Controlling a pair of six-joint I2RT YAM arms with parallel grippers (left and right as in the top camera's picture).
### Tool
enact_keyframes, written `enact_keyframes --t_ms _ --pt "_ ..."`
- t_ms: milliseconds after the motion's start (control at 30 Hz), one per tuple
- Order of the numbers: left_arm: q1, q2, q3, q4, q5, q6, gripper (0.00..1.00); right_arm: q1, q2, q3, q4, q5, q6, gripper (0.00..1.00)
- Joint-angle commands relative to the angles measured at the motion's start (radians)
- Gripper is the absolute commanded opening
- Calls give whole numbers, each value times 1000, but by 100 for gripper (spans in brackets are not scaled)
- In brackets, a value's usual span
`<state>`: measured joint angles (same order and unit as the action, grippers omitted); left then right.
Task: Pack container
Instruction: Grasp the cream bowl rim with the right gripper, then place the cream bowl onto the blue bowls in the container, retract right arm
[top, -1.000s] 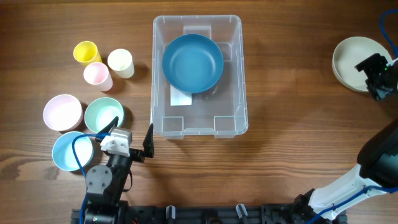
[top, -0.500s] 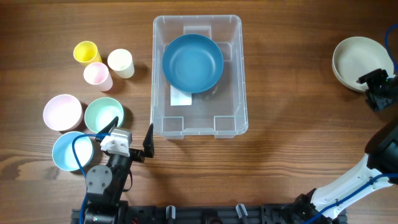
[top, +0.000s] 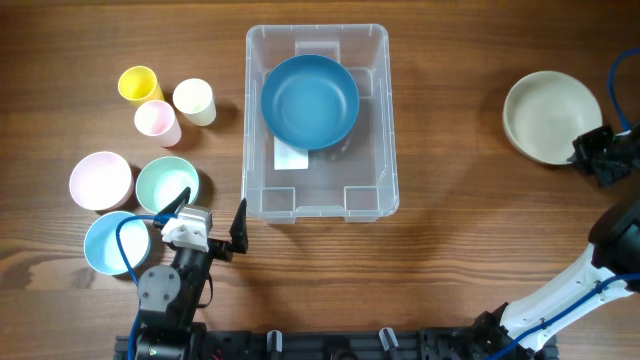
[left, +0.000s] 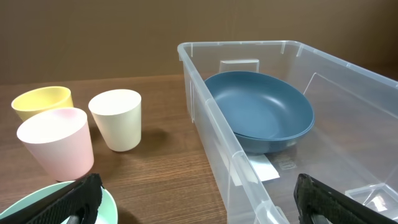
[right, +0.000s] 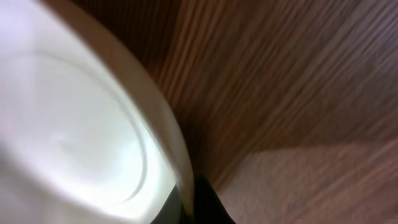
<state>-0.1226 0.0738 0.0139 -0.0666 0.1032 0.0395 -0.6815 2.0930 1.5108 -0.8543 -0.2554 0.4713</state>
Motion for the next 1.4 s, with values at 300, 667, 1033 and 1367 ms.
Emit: enact_keyframes --t_ms 300,667,1033,1367 --pt "-5 -2 -8 0 12 -6 100 610 -743 0 10 -133 -90 4" --pt "-5 -2 -8 0 12 -5 100 1099 -437 -1 102 192 37 4" --pt "-5 -2 -8 0 12 -5 100 1074 -309 24 343 146 28 64" --pt "-5 -2 -8 0 12 -5 100 854 -664 29 53 178 68 79"
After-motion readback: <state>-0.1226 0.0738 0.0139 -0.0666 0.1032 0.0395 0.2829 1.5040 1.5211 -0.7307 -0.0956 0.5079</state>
